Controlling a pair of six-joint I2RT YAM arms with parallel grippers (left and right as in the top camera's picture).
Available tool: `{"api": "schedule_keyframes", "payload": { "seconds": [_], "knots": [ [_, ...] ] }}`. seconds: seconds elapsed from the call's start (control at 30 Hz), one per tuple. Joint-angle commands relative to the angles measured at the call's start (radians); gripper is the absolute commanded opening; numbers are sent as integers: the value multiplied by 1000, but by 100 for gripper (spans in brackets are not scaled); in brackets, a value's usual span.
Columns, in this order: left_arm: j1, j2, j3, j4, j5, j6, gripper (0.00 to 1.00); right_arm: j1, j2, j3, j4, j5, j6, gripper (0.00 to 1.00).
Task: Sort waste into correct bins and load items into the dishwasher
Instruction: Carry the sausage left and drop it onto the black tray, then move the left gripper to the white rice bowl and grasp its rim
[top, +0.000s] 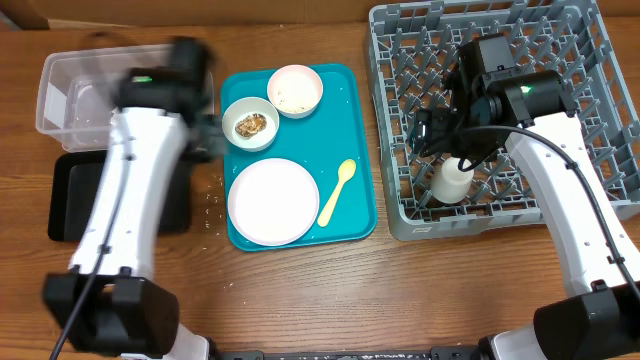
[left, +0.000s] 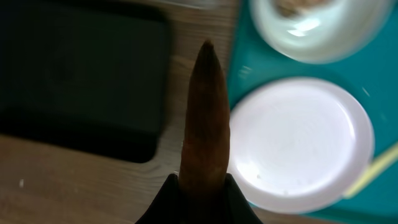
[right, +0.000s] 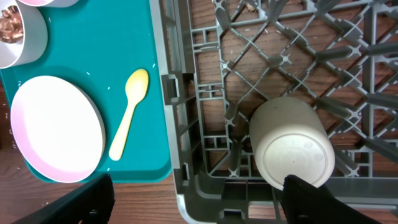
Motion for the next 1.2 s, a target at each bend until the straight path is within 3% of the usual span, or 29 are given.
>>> {"api": "schedule_keyframes", "payload": {
  "seconds": [0.0, 0.03, 0.17, 0.4, 0.6, 0.67, 0.73, 1.03, 1.17],
  "knots": [
    [152, -6, -95, 32, -43, -167, 4, 0, -16, 24, 7, -9, -3, 88],
    [231, -6, -160, 91, -42, -203, 4, 0, -16, 24, 6, -9, -3, 89],
    [344, -6, -304, 246, -31, -255, 4, 0, -16, 24, 6, -9, -3, 88],
    [397, -6, -470, 465, -23, -247, 6, 0, -16, 24, 6, -9, -3, 89],
    [396, -3, -478, 526, -24, -247, 57, 0, -16, 24, 6, -9, -4, 89],
    [396, -3, -477, 547, -24, -244, 69, 0, -16, 24, 6, -9, -3, 89],
    [396, -3, -470, 554, -17, -220, 74, 0, -16, 24, 6, -9, -4, 88],
    [314, -5, -182, 451, 445, 173, 72, 0, -16, 24, 15, 2, -5, 89],
    [99, -5, -24, 480, 425, 399, 85, 0, -16, 24, 14, 2, -5, 89]
  ]
}}
